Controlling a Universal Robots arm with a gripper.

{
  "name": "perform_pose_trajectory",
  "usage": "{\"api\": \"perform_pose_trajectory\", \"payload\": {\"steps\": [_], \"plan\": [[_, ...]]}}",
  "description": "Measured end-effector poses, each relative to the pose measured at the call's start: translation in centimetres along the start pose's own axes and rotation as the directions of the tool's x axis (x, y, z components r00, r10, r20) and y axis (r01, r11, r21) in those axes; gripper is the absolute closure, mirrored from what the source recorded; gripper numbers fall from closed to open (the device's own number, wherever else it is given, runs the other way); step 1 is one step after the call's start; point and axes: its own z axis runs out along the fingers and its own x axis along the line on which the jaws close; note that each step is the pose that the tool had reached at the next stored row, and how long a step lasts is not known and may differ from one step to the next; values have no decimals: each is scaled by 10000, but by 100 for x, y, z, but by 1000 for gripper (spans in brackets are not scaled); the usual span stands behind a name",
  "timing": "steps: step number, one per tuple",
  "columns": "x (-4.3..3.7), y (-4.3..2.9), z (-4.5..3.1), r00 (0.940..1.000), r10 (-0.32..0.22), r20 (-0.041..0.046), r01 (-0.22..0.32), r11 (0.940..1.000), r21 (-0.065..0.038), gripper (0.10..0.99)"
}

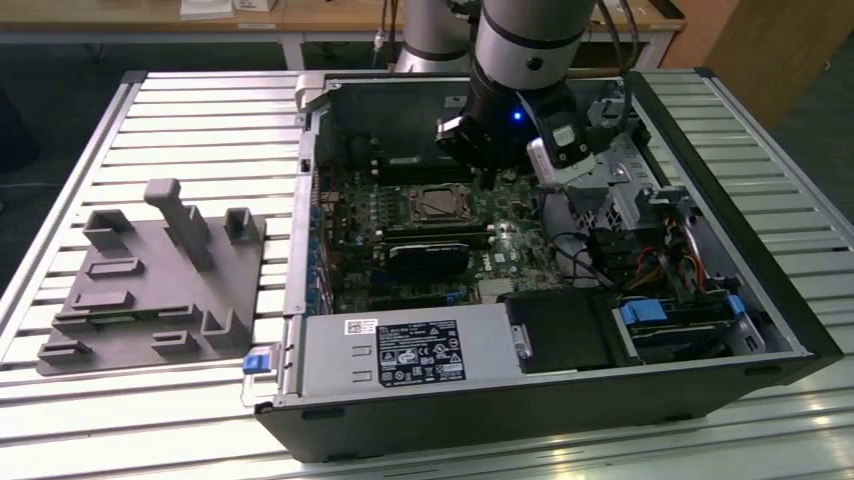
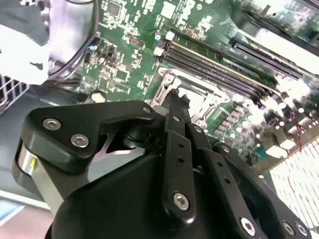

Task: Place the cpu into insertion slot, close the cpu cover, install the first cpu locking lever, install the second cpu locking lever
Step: 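Install the second cpu locking lever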

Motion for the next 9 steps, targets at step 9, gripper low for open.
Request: {"api": "perform_pose_trajectory", "payload": {"steps": [9], "plan": [[0, 3, -13, 10000, 0, -1, 0, 10000, -3, 980]]}}
